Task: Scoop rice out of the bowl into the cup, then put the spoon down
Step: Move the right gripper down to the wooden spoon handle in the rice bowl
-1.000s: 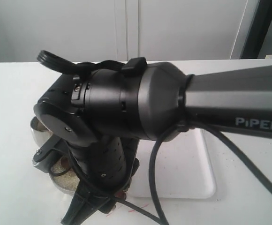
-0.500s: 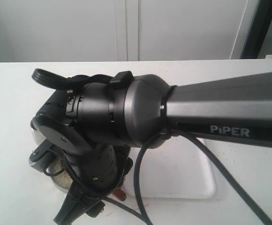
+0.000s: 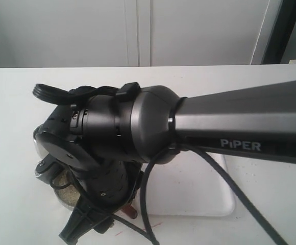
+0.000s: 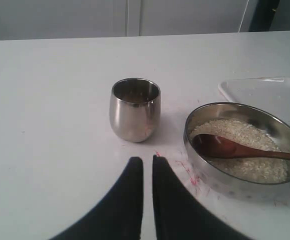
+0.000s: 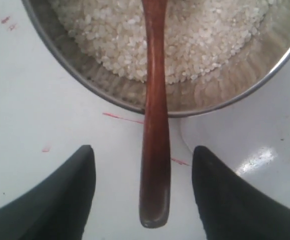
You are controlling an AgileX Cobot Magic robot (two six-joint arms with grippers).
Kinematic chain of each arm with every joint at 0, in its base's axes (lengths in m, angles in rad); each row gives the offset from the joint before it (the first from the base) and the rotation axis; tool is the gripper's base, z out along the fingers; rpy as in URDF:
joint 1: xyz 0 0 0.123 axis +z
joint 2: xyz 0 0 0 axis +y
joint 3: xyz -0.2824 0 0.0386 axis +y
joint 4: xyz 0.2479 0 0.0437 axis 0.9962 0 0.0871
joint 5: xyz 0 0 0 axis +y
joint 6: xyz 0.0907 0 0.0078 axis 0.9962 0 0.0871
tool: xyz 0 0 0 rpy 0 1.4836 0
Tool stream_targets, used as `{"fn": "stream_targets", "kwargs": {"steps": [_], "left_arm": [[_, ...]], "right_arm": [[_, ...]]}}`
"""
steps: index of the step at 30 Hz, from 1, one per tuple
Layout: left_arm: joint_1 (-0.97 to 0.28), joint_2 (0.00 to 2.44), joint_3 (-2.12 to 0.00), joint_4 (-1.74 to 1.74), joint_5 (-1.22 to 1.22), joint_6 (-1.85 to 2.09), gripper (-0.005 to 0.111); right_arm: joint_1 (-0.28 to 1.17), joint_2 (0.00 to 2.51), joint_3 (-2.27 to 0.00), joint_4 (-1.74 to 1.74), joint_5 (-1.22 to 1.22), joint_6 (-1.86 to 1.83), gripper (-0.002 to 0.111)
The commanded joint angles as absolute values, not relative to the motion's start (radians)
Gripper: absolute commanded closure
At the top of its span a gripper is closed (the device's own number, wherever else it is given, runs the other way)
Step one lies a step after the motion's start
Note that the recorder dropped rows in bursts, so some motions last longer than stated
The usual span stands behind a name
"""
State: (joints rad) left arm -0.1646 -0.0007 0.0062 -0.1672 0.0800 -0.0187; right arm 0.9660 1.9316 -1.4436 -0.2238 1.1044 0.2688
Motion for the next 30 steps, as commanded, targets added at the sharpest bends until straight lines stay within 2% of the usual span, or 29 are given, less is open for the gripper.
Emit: {"fn": "stream_targets", "kwargs": {"steps": [1, 20, 30], "left_arm": [[-0.171, 0.0, 0.0, -0.177, 0.076, -0.018, 0.092], [-0.171, 0.0, 0.0, -0.177, 0.076, -0.018, 0.092], [-0.171, 0.0, 0.0, -0.177, 0.076, -0.018, 0.092]], "right_arm": [[0.965, 1.938, -1.439, -0.221, 1.089, 0.278, 0.054], [0.956, 1.97, -1.439, -0.219, 1.078, 0.3, 0.055], [0.956, 1.97, -1.439, -0.239, 1.103, 0.341, 0.083]]}}
